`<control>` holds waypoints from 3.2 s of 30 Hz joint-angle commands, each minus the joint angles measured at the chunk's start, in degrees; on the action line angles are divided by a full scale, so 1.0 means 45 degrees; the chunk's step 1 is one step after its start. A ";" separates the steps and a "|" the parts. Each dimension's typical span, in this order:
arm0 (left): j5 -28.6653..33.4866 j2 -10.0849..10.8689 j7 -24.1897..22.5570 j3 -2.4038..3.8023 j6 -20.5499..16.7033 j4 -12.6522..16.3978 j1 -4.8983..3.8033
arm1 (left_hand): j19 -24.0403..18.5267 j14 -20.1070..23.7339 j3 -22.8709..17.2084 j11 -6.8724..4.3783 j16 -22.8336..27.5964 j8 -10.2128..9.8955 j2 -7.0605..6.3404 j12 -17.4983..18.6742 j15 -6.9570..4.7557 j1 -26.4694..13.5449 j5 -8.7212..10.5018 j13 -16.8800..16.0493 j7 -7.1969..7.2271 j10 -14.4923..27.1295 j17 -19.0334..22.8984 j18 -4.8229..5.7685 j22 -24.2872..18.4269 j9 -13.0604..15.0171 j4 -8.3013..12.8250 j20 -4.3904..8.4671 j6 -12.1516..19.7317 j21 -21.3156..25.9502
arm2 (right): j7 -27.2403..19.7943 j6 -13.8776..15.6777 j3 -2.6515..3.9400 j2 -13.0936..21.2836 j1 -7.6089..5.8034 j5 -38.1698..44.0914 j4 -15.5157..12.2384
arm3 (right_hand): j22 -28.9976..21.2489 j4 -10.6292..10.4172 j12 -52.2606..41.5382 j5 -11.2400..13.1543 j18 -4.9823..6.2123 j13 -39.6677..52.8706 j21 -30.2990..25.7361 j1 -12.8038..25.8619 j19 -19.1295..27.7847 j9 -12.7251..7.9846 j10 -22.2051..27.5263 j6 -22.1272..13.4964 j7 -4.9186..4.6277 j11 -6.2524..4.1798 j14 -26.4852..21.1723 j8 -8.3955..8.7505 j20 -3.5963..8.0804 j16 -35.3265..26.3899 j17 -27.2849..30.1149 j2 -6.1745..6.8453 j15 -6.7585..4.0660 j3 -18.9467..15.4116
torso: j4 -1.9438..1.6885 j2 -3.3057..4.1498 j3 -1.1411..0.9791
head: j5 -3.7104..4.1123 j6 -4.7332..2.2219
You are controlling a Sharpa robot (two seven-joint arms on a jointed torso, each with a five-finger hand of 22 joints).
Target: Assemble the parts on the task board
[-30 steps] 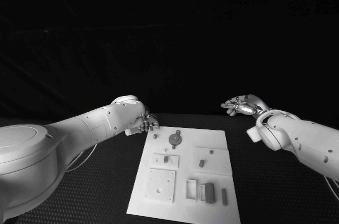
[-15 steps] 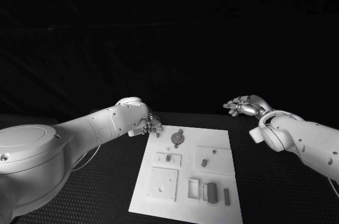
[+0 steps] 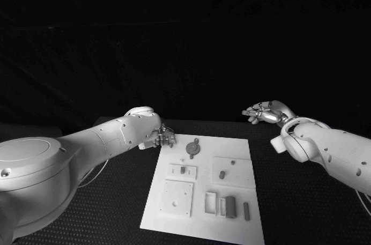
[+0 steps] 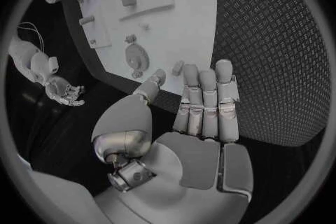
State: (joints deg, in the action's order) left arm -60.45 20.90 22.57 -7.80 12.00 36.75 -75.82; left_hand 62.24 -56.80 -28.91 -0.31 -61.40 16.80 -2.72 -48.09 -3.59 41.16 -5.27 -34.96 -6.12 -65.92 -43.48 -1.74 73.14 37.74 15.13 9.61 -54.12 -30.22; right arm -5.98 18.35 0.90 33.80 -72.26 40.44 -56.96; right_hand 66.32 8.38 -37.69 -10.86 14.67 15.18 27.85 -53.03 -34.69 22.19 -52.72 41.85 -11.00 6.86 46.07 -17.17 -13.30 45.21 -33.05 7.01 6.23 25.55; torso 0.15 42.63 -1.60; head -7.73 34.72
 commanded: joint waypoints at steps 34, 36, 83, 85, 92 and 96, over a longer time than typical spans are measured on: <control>0.0764 -0.0060 -0.0510 -0.0001 0.0157 -0.0217 0.0138 | 0.0030 0.0052 -0.0146 -0.0025 -0.0105 0.0247 0.1744 0.0083 0.0125 0.1554 0.0040 0.0330 0.0046 -0.0135 0.0341 -0.0397 0.0309 -0.0105 0.0300 -0.0214 -0.0300 0.0307 | -0.0130 -0.0124 0.0005 -0.0058 -0.0001 0.0007 0.0017 | 0.0033 -0.0071 -0.0065 -0.0003 -0.0059 -0.0031 -0.0081 -0.0011 0.0058 -0.0026 0.1427 0.0066 -0.0434 0.0463 -0.0037 -0.0048 0.0009 -0.0059 -0.0037 -0.0028 0.0071 0.0001 | -0.0009 0.0018 -0.0006 | 0.0075 0.0167; 0.0773 -0.0020 -0.0554 0.0000 0.0102 -0.0218 0.0138 | 0.0067 0.0006 -0.0161 -0.0098 -0.0140 0.0386 0.1901 0.0076 0.0124 0.1794 0.0055 0.0368 0.0123 -0.0225 0.0375 -0.0407 0.0359 -0.0067 0.0310 -0.0215 -0.0544 0.0316 | -0.0132 -0.0126 0.0005 -0.0062 -0.0001 0.0007 0.0013 | 0.0034 -0.0071 -0.0066 -0.0003 -0.0059 -0.0032 -0.0082 -0.0011 0.0058 -0.0026 0.1427 0.0066 -0.0435 0.0463 -0.0037 -0.0048 0.0008 -0.0059 -0.0038 -0.0027 0.0071 0.0000 | -0.0010 0.0013 -0.0006 | 0.0088 0.0177; 0.2228 0.4626 0.1389 -0.0704 -0.4260 0.8383 0.0104 | 0.0859 -0.0831 -0.1259 -0.0484 -0.0371 0.0940 0.1427 0.0153 -0.0053 0.2718 0.0542 0.0573 0.0544 -0.1357 0.0670 -0.0509 0.0617 0.0011 -0.0147 -0.0071 -0.1552 0.0342 | -0.0079 -0.0175 0.0002 0.0131 -0.0001 -0.0021 0.0022 | 0.0054 -0.0100 -0.0077 -0.0004 -0.0053 -0.0048 -0.0101 -0.0005 0.0055 -0.0037 0.1432 0.0065 -0.0433 0.0463 -0.0036 -0.0058 0.0002 -0.0075 -0.0059 -0.0028 0.0072 -0.0015 | -0.0046 -0.0024 0.0001 | 0.0089 0.0421; 0.2191 0.4616 0.1485 -0.0792 -0.4311 0.8466 0.0138 | 0.0871 -0.0857 -0.1270 -0.0494 -0.0377 0.0946 0.1420 0.0153 -0.0060 0.2701 0.0542 0.0573 0.0553 -0.1389 0.0675 -0.0507 0.0624 0.0006 -0.0135 -0.0066 -0.1575 0.0338 | -0.0070 -0.0173 0.0002 0.0152 -0.0001 -0.0021 0.0046 | 0.0055 -0.0101 -0.0077 -0.0004 -0.0053 -0.0050 -0.0103 -0.0005 0.0056 -0.0038 0.1433 0.0065 -0.0433 0.0464 -0.0037 -0.0058 0.0002 -0.0077 -0.0060 -0.0028 0.0072 -0.0016 | -0.0047 -0.0027 0.0005 | 0.0114 0.0436; 0.1971 0.4655 0.1699 -0.1117 -0.4394 0.8792 0.0309 | 0.0872 -0.0867 -0.1279 -0.0498 -0.0376 0.0946 0.1415 0.0161 -0.0062 0.2684 0.0542 0.0576 0.0558 -0.1403 0.0682 -0.0503 0.0631 -0.0001 -0.0121 -0.0064 -0.1584 0.0338 | -0.0081 -0.0186 0.0002 0.0179 -0.0001 -0.0021 0.0022 | 0.0062 -0.0098 -0.0071 -0.0004 -0.0056 -0.0061 -0.0121 -0.0017 0.0077 -0.0045 0.1455 0.0055 -0.0434 0.0470 -0.0062 -0.0056 0.0000 -0.0096 -0.0065 -0.0020 0.0081 -0.0022 | -0.0064 -0.0032 0.0006 | 0.0137 0.0540; 0.1667 0.4709 0.1767 -0.1192 -0.4425 0.8838 0.0358 | 0.0869 -0.0869 -0.1282 -0.0499 -0.0375 0.0945 0.1411 0.0164 -0.0062 0.2678 0.0543 0.0577 0.0558 -0.1406 0.0684 -0.0501 0.0633 -0.0004 -0.0114 -0.0063 -0.1586 0.0339 | -0.0082 -0.0179 0.0002 0.0201 -0.0001 -0.0021 0.0021 | 0.0065 -0.0097 -0.0070 -0.0004 -0.0057 -0.0064 -0.0126 -0.0021 0.0081 -0.0047 0.1459 0.0052 -0.0435 0.0472 -0.0066 -0.0056 -0.0001 -0.0099 -0.0067 -0.0021 0.0083 -0.0022 | -0.0061 -0.0035 0.0007 | 0.0135 0.0570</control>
State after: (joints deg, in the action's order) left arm -50.86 41.99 29.60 -13.18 -6.68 76.32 -74.21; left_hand 65.75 -60.30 -34.35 -1.87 -62.73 19.47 3.39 -47.60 -3.97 52.85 -2.60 -32.45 -4.07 -70.97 -40.50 -2.40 74.91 37.18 14.57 9.21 -60.28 -28.67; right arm -5.91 18.28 0.89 34.65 -72.25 40.33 -56.80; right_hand 66.56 8.21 -37.69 -10.86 14.66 14.98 27.62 -53.03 -34.70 22.05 -52.71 41.85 -11.00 6.86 45.85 -17.17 -13.30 44.97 -33.30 7.01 6.44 25.38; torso -0.13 42.48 -1.57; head -7.12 37.17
